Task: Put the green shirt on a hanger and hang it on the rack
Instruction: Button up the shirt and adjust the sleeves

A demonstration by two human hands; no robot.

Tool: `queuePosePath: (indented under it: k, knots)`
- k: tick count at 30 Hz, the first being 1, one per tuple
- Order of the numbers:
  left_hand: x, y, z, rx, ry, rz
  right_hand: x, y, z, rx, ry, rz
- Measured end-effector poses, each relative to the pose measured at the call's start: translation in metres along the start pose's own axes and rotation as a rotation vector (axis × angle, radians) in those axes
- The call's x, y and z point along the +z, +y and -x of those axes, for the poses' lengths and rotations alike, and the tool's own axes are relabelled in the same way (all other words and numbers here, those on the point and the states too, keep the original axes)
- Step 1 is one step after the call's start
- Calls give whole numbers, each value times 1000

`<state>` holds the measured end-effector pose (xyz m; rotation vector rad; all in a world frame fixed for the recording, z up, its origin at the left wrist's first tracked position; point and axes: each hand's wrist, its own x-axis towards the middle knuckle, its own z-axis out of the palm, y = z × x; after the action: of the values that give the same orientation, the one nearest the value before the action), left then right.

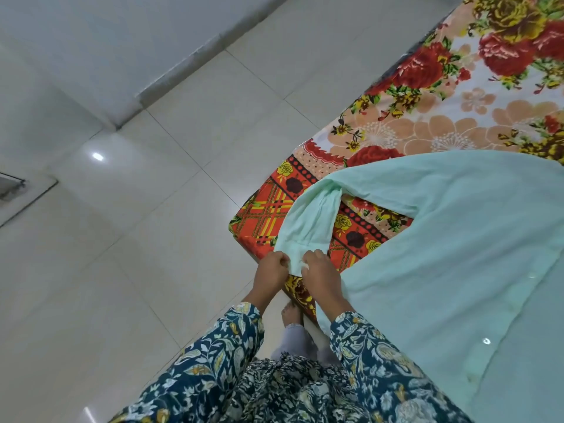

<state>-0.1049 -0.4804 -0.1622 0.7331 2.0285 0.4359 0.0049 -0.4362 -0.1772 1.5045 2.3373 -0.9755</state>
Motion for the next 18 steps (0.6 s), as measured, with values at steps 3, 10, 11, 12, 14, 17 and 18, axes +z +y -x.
queuePosePath:
  k: [3,10,11,12,14,17,18]
  knots:
    - [5,0,-1,87,-51,-140,-1,4,-1,39,25,-111]
    - [8,4,-9,44,-22,109,7,-5,-3,27,63,34]
    - [7,4,-10,41,-35,143,8,-5,-4,49,87,-10]
    - [7,3,-9,37,-43,174,8,-4,-5,82,97,-72]
    - [9,3,-7,30,-27,174,7,1,-7,182,104,-319]
    - [14,6,-7,77,68,-10,-2,6,-6,304,98,-653]
    - [15,8,-7,101,67,-92,-5,6,-6,303,70,-697]
